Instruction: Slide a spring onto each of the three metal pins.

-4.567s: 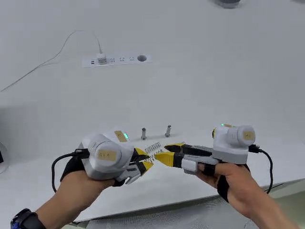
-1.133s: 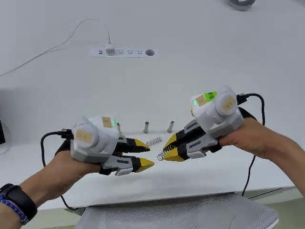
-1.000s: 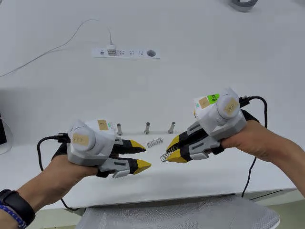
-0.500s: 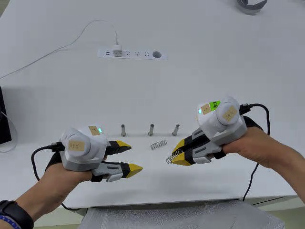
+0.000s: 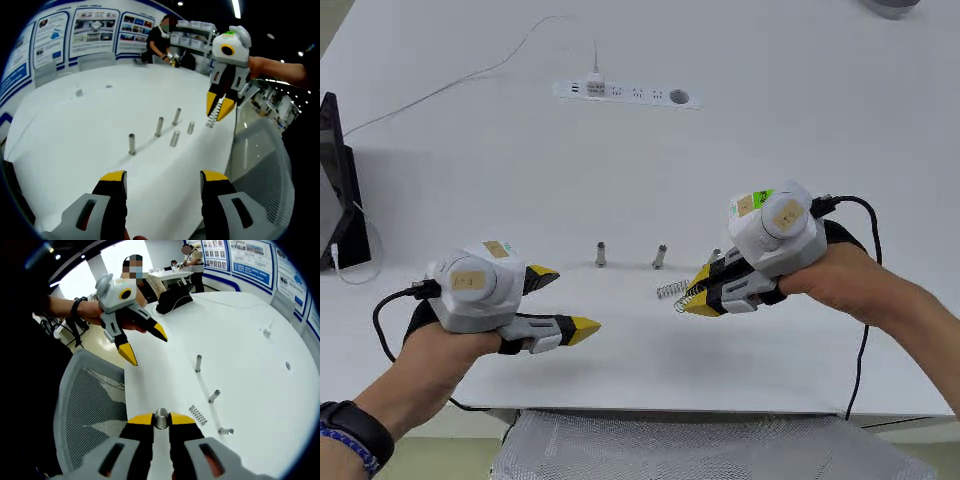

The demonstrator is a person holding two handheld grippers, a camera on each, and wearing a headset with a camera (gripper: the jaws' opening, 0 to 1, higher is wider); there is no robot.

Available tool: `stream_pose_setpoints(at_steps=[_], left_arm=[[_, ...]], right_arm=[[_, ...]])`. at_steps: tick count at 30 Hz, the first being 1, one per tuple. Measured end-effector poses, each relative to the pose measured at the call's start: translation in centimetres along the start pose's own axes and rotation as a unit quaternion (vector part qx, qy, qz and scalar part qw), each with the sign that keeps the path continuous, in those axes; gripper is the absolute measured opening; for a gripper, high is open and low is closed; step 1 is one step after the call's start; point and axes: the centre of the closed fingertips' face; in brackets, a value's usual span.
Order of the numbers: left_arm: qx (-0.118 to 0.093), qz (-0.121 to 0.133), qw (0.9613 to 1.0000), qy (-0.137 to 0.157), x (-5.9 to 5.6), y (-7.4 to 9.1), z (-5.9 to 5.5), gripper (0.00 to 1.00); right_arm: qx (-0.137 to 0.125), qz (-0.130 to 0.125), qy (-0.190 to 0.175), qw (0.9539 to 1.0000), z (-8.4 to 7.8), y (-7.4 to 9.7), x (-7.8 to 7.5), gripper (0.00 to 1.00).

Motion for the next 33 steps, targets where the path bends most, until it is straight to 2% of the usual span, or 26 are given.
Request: stream_pose_setpoints(at_steps=[6, 12, 25, 33], left_arm=[[-0.005, 0.022, 0.9997, 0.010, 0.7, 0.8, 0.0, 0.63], [-0.007, 0.032, 0.9993, 0.017, 1.4, 1.6, -0.1, 0.64], [-0.017, 0.044, 0.9986, 0.026, 2.0, 2.6, 0.3, 0.66], [-0.024, 0.046, 0.9984, 0.022, 2.0, 2.8, 0.8, 0.67]], right_arm=[[0.003, -0.003, 0.003, 1.0000, 1.0, -0.7, -1.5, 0.12], [0.009, -0.002, 0.014, 0.9999, 2.1, -1.6, -2.9, 0.12], [0.028, 0.006, 0.045, 0.9986, 4.3, -4.2, -4.8, 0.12], [0.032, 0.008, 0.059, 0.9977, 5.5, -5.6, -5.9, 0.12]])
Point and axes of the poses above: the centre of the closed fingertips' face, and the gripper's own axes: y roughly backward along the fingers, x roughly to its left, z roughly out of its top, and after that the axes turned 8 degrees about -x, right-handed
